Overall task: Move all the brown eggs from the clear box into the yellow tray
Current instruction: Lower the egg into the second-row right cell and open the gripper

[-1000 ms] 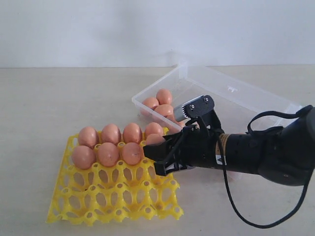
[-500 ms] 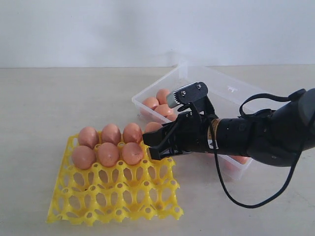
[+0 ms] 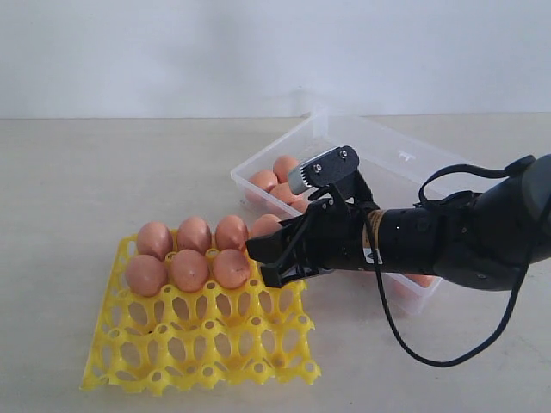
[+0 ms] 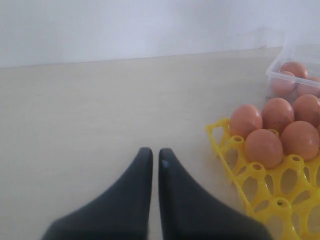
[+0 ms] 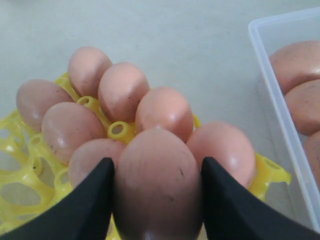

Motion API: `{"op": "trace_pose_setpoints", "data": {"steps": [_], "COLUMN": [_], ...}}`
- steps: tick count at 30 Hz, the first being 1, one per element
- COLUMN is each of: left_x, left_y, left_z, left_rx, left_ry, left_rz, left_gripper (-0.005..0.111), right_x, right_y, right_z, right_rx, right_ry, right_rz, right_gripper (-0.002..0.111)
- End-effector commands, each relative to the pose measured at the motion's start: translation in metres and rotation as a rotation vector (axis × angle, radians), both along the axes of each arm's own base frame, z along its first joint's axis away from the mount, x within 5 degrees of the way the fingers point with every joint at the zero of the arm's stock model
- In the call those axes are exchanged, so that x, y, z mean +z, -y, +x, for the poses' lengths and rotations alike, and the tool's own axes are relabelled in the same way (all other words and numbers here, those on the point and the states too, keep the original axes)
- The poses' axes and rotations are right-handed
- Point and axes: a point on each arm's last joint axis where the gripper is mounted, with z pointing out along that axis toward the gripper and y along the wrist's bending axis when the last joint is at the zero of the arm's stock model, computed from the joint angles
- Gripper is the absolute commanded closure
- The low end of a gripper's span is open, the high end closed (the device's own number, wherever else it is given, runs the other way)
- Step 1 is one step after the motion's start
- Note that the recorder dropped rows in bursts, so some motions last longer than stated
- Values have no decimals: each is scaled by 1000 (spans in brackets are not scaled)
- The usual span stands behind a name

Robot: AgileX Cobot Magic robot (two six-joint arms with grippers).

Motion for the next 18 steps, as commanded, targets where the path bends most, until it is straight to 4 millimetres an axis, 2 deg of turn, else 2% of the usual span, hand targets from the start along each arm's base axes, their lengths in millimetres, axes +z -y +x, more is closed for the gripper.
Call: {"op": "trace_pose_setpoints", "data": {"steps": [1, 9, 10, 13, 18], "left_x": [-1, -1, -1, -1, -1], "left_y": [0, 0, 0, 0, 0], "left_z": [0, 0, 0, 0, 0], "left_rx": [-4, -4, -4, -4, -4], "left_ry": [3, 3, 3, 3, 3], "left_rz": [3, 3, 3, 3, 3], "left_gripper": [103, 103, 103, 103, 103], "right_x": [3, 3, 3, 3, 3], "right_y": [0, 0, 0, 0, 0], "right_z": [2, 1, 1, 1, 2], "right_rx": [9, 20, 20, 19, 17], "right_ry": [14, 22, 22, 22, 19], "right_rz": [11, 6, 6, 6, 4], "right_gripper": [82, 82, 80, 55, 54]}}
